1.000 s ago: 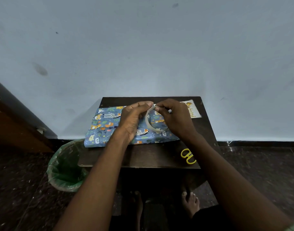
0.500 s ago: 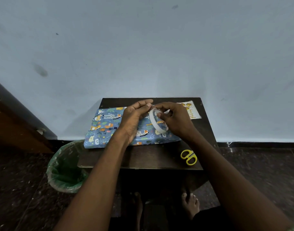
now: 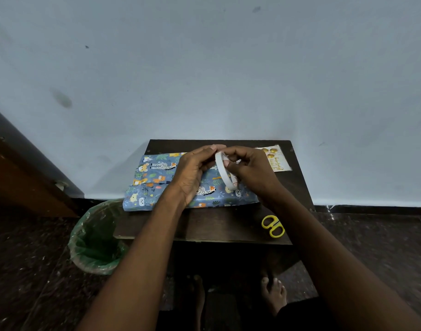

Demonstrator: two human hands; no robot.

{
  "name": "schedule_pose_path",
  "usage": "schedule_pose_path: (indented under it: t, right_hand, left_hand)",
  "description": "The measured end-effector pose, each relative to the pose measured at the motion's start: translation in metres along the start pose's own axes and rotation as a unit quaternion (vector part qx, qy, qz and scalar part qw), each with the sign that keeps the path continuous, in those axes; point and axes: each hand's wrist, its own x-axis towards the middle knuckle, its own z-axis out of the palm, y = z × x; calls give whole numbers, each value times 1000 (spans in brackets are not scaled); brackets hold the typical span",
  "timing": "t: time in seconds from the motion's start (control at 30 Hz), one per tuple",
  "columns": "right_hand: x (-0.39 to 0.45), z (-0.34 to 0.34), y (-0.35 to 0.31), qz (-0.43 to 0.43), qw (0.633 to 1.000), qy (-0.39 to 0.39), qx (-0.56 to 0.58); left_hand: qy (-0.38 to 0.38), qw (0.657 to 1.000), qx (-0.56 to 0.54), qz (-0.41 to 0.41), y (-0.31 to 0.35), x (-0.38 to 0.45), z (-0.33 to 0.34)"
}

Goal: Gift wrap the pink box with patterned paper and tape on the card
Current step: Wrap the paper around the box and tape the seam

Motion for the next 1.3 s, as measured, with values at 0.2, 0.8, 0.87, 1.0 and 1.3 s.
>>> schedule_pose_path:
  t: [0.2, 0.8, 0.87, 1.0, 1.3]
  right_hand:
    - [-3, 2, -5, 34, 998, -10, 47]
    - [-1, -7, -5, 42, 999, -1, -1]
    - [-1, -7, -4, 33, 999, -4, 2]
    - [0, -9, -3, 17, 1000, -1, 4]
    - [1, -7, -3, -6, 1000, 11, 3]
  left_hand:
    - [37, 998, -39, -15, -1, 2, -1]
    - [0, 1000, 20, 0, -2, -2, 0]
    - [-4, 1000, 22, 1, -2, -2, -2]
    - [-13, 1000, 16, -7, -3, -1, -5]
    - [22, 999, 25, -12, -7, 1, -5]
